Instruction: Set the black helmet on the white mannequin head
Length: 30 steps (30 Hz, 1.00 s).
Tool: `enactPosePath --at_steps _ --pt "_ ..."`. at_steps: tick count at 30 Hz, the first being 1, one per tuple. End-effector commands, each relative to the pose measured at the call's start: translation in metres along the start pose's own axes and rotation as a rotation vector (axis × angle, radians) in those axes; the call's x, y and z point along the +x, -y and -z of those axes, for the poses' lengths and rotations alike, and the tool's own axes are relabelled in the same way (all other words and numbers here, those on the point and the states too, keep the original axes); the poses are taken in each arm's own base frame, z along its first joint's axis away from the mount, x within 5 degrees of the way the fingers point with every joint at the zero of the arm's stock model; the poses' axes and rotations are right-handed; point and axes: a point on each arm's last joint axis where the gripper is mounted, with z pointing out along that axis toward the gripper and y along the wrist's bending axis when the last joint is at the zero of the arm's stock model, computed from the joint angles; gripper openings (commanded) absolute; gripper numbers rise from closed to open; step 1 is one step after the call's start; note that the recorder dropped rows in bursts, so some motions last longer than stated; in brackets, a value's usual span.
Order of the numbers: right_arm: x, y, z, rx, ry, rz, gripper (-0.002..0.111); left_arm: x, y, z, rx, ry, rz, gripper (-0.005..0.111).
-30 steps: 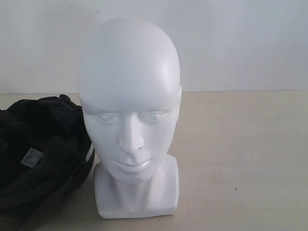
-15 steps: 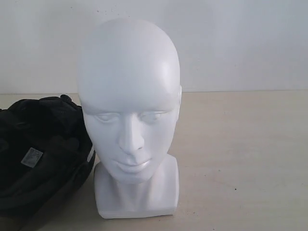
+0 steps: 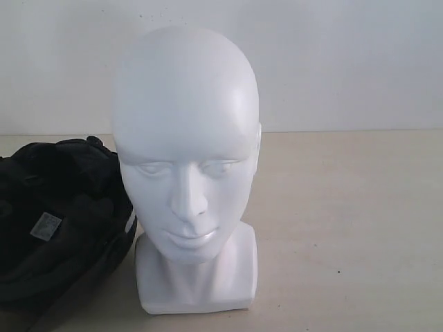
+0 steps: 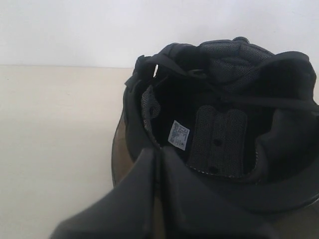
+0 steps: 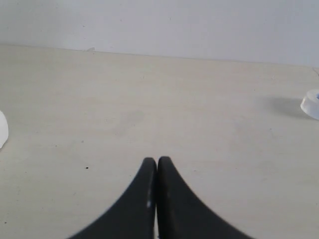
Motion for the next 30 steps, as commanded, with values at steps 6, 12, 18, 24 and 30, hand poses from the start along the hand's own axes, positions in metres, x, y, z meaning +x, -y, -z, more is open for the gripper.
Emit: enactPosePath --at_steps 6,12,18,24,30 --pt "-0.0008 0.0003 0.0004 0.004 0.009 0.0 0.0 0.0007 0.0001 0.0 0.001 0.001 0.018 0.004" --pt "0.0004 0.0001 0.0004 0.002 -0.003 -0.002 0.0 0.0007 0.0001 0.0 0.001 0.001 0.018 0.004" --pt "0.0004 0.0001 0.0004 0.002 -0.003 -0.002 0.0 0.0007 0.0001 0.0 0.001 0.001 0.018 0.004" --pt "0.0004 0.0001 0.0004 0.002 -0.003 -0.002 0.0 0.0007 0.0001 0.0 0.001 0.001 0.018 0.004" --pt "0.0004 0.0001 0.0004 0.002 -0.003 -0.002 0.0 0.0007 0.0001 0.0 0.001 0.001 0.018 0.004"
